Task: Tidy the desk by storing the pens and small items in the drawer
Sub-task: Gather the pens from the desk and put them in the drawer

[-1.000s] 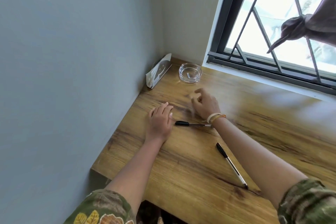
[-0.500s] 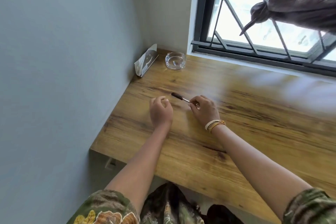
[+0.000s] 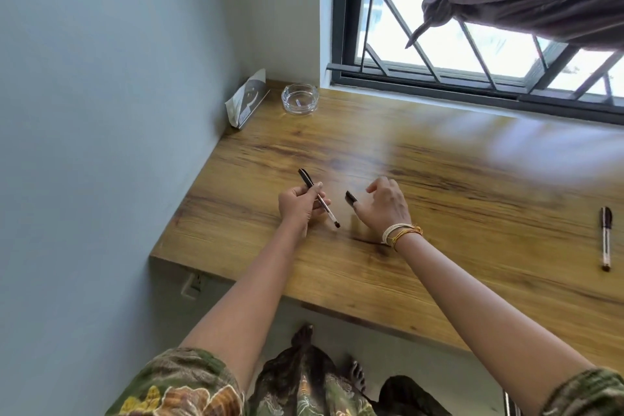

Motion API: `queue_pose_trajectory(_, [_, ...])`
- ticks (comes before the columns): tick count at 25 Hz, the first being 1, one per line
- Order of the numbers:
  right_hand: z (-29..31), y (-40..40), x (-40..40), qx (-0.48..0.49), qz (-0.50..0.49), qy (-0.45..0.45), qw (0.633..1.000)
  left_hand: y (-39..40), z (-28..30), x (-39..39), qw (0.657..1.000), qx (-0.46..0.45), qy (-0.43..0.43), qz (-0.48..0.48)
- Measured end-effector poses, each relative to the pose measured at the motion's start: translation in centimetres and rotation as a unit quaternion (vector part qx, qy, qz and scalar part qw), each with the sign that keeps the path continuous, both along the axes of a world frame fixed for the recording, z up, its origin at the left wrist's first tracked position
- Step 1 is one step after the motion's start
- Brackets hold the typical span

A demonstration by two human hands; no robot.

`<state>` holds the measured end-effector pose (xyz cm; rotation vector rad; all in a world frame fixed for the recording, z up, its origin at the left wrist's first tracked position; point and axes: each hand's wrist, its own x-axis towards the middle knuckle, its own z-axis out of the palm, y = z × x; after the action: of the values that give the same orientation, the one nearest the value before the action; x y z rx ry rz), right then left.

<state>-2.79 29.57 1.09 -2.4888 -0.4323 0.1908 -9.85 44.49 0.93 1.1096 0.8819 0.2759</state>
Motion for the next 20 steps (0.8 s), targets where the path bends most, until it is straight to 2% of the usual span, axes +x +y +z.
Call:
queue_pose_trajectory(2, [0.0,-0.9,-0.2,-0.070,0.003,0.061,0.996,-0.4,-0.1,-0.4,1.000,0.004,0.011,-0.011])
queue_pose_trajectory(4, [0.1,-1.2,-0.5,-0.081,0.014,0.082,0.993,-1.1,0.0,-0.7,1.000,0.000,0.019,-0.020])
queue_pose_trajectory(7, [0.5,-0.6,-0.7,0.001,-0.009,0.088,0.996,-2.1,0.2,-0.7,0.999,0.001,0.023,-0.031])
queue_pose_trajectory(11, [0.9,0.5,-0.8,0.158,-0.006,0.214,0.964,-3.1,0.4,-0.5,0.998,-0.020,0.006,-0.056])
queue_pose_trajectory(14, [0.8,0.4,-1.1,0.172,0.031,0.199,0.964,-3.7,0.8,-0.2,0.997,-0.040,-0.016,-0.064])
queue_pose_trajectory(20, [0.6,-1.5,-0.5,0.159,0.029,0.173,0.972,-5.1,1.1,1.0,0.994,-0.041,-0.023,-0.100])
